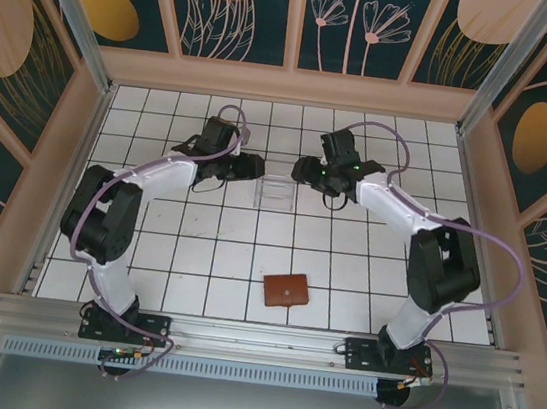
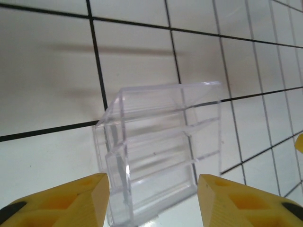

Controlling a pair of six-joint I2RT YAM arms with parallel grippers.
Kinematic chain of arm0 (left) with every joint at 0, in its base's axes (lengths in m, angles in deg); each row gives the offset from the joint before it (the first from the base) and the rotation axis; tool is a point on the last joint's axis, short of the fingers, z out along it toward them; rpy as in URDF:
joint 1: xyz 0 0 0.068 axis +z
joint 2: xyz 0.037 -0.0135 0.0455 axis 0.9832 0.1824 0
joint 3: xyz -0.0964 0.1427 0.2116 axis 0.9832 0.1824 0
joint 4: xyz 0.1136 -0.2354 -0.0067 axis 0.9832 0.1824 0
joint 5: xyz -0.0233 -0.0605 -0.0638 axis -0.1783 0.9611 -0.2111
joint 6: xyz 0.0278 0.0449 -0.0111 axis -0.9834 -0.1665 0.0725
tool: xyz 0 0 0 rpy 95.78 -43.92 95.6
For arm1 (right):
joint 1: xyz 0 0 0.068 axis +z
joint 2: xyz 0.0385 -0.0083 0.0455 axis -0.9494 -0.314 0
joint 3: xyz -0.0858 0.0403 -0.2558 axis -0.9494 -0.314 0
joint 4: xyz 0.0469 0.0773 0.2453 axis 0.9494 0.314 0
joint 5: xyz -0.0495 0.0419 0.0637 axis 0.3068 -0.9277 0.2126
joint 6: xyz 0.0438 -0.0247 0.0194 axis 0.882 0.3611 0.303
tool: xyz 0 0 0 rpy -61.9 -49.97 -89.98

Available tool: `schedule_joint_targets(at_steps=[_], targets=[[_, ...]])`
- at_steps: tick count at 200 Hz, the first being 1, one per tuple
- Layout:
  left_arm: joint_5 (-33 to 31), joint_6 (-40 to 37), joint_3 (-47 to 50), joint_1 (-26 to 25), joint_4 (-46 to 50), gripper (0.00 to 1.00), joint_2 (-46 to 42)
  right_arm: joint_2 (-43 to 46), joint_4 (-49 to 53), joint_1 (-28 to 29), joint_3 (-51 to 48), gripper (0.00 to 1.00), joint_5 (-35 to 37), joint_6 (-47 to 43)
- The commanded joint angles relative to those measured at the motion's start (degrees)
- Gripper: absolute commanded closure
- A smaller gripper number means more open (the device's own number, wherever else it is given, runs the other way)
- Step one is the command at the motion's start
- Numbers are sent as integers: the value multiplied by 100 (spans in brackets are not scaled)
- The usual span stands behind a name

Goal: Take the credit cards out of the card holder

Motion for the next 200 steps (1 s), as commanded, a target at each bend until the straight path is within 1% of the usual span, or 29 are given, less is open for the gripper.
schedule_joint_targets(at_steps=[1, 7, 33, 67, 97, 120, 147, 161, 200], targets=[[174, -289, 267, -65, 220, 47, -371, 574, 829, 405, -467, 34, 112, 220], [277, -314, 333, -94, 226, 47, -555, 719, 859, 510, -638, 34, -8, 306], [611, -381, 566, -175, 322, 49, -754, 1395, 956, 1059, -1363, 33, -479, 781], [630, -521, 635, -420, 505, 50, -841, 2072, 970, 1898, -2088, 32, -1094, 1499], [695, -485, 647, -469, 442, 50, -807, 2352, 787, 2649, -2633, 29, -1383, 2145], [626, -520, 618, -469, 431, 50, -773, 2364, 319, 2996, -3092, 24, -1751, 2487], [566, -564, 493, -464, 474, 50, -671, 2271, -41, 3180, -3454, 20, -2005, 2746], [534, -589, 434, -469, 492, 50, -623, 2193, -68, 3188, -3580, 19, -1945, 2834], [387, -633, 385, -469, 531, 50, -583, 2015, -155, 2819, -3619, 17, -1540, 2849]])
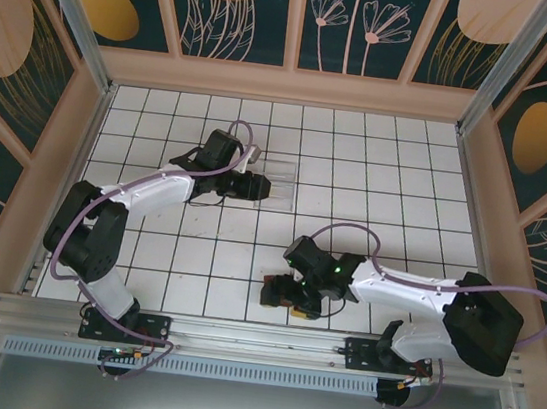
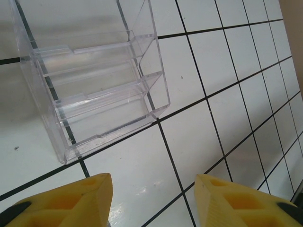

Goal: Take the credit cards out of the card holder

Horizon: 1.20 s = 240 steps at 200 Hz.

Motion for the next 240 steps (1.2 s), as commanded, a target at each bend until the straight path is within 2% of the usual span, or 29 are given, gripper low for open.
schedule_joint_targets(at_steps=[1, 30, 75, 90, 121, 175, 196, 240], targets=[[-152, -162, -170, 1, 129, 50, 82, -115, -199, -247, -16, 17, 273, 139], [-290, -219, -103, 2, 191, 50, 47, -285, -275, -657, 215, 17, 537, -76], [-827, -139, 332, 10, 53, 51, -322, -942, -466, -1057, 739, 21, 482, -593], [-848, -100, 447, 14, 57, 50, -362, -1230, -310, -1044, 1007, 25, 546, -739], [-940, -31, 625, 10, 0, 50, -557, -1737, 457, -906, 1640, 32, 1129, -938], [-1250, -31, 1119, 12, 213, 50, -935, -2280, 935, -589, 2201, 40, 1567, -867], [-1355, -32, 1258, 10, 341, 50, -1053, -2436, 994, -469, 2405, 40, 1596, -786], [-1315, 190, 1605, 15, 404, 50, -1320, -2570, 794, -489, 2647, 54, 1817, -477]])
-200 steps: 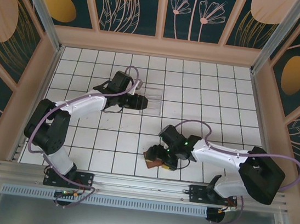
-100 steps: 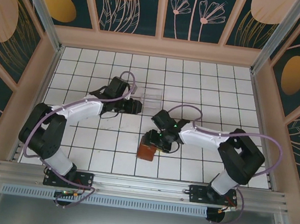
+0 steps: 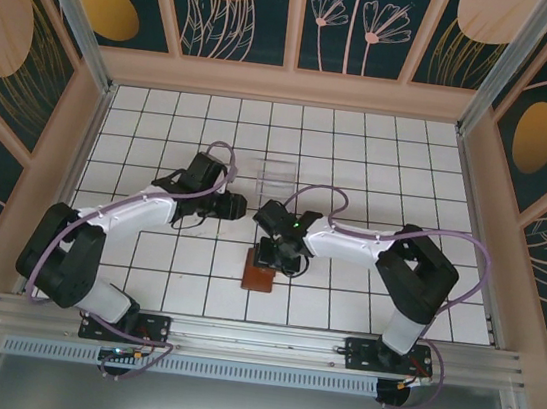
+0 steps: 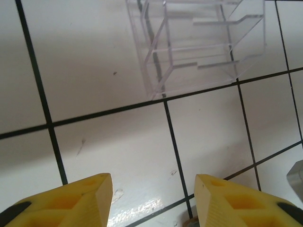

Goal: Take the credit cards out of the card holder

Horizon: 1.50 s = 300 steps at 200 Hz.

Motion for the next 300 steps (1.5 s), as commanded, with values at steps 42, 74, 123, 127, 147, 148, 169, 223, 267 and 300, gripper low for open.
schedule_joint_targets(at_steps=[42, 74, 123, 127, 147, 148, 169, 223, 267, 300], targets=[[238, 337, 371, 6, 202, 50, -327, -379, -504, -338, 458, 58, 273, 346], [487, 479, 500, 6, 112, 56, -264, -661, -1081, -528, 624, 58, -207, 414], [1104, 1174, 876, -3, -487, 65, -180, -354, -742, -710, 543, 41, -79, -96], [1144, 1210, 885, -3, -528, 67, -171, -302, -683, -722, 542, 41, -24, -275], [1332, 1358, 855, -1, -607, 71, -108, -78, -373, -766, 598, 39, 247, -1395], [1348, 1362, 853, -2, -616, 71, -108, -71, -362, -768, 605, 39, 248, -1457], [1620, 1560, 893, -3, -851, 74, -99, 98, -211, -770, 700, 41, 48, -2938], [1886, 1881, 942, 2, -1104, 87, 160, 417, -608, -817, 370, 50, -726, -6106], [1928, 1929, 1101, -3, -1247, 91, 447, 330, -1035, -760, 243, 58, -938, -7566], [1977, 1912, 1107, -3, -1311, 95, 681, -50, -958, -620, 417, 59, -878, -7904]])
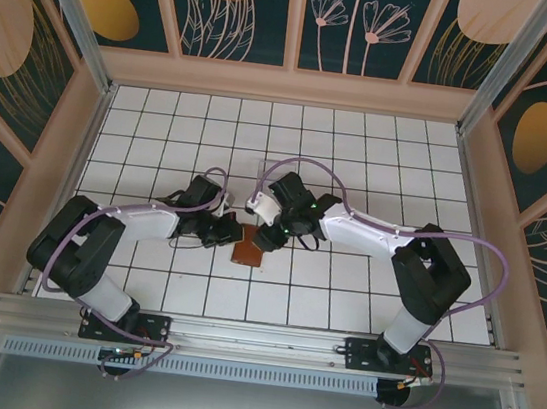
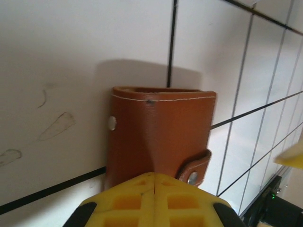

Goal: Take the credit cards out of the card holder

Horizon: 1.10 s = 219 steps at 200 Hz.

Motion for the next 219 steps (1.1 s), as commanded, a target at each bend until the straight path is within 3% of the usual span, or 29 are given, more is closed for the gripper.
schedule_joint_targets(at_steps=[1, 86, 145, 219], targets=[[146, 58, 32, -3, -128, 95, 164, -303, -72, 145, 125, 59, -90, -715], [30, -135, 0, -3, 108, 98, 281, -944, -137, 398, 289, 59, 623, -1193], [-72, -231, -55, -2, 311, 99, 278, -929, -217, 497, 164, 79, 1093, -1405], [-375, -366, -25, -3, 478, 99, 495, 87, -1906, 236, -888, 98, 357, -714]])
